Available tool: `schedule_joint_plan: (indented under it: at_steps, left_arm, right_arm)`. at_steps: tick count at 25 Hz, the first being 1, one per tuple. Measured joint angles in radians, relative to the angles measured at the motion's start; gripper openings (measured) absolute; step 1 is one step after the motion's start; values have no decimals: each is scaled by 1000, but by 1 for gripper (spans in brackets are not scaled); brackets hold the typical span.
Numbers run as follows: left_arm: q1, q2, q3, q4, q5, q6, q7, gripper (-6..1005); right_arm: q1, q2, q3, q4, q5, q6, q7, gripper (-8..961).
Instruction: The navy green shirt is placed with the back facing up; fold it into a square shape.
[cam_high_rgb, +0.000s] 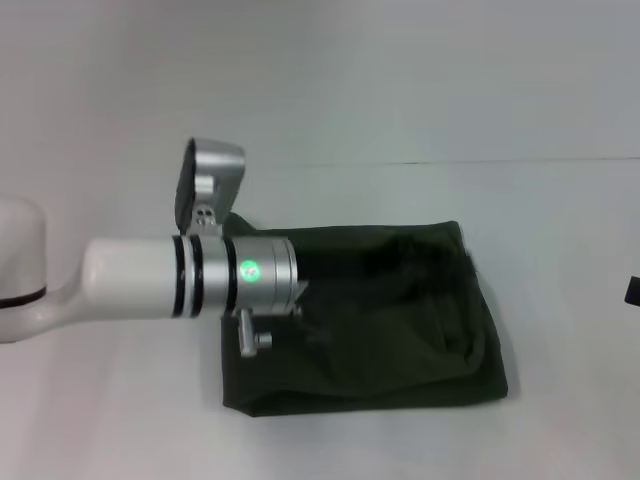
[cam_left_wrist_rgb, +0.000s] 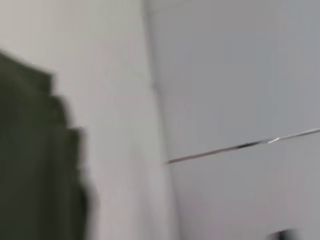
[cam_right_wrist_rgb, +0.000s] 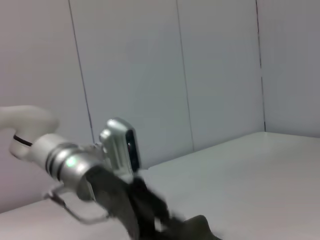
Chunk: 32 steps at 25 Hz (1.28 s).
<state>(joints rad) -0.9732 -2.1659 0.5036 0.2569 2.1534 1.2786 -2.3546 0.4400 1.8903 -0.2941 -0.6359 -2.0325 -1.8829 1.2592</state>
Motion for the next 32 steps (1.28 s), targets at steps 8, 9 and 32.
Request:
schedule_joint_plan:
  at_steps: [8,9,32]
  left_arm:
    - [105,9,-75,121,-334,255,235,597]
    - [105,9,-75,121,-334,255,235,618]
    - [294,7,213,136,-282,99,996,917]
  right_arm:
    - [6,-1,29,3,40,68,84,930]
    - [8,0,32,3,52,83,104,930]
    - [133,15,-232,-10,126,299,319,931]
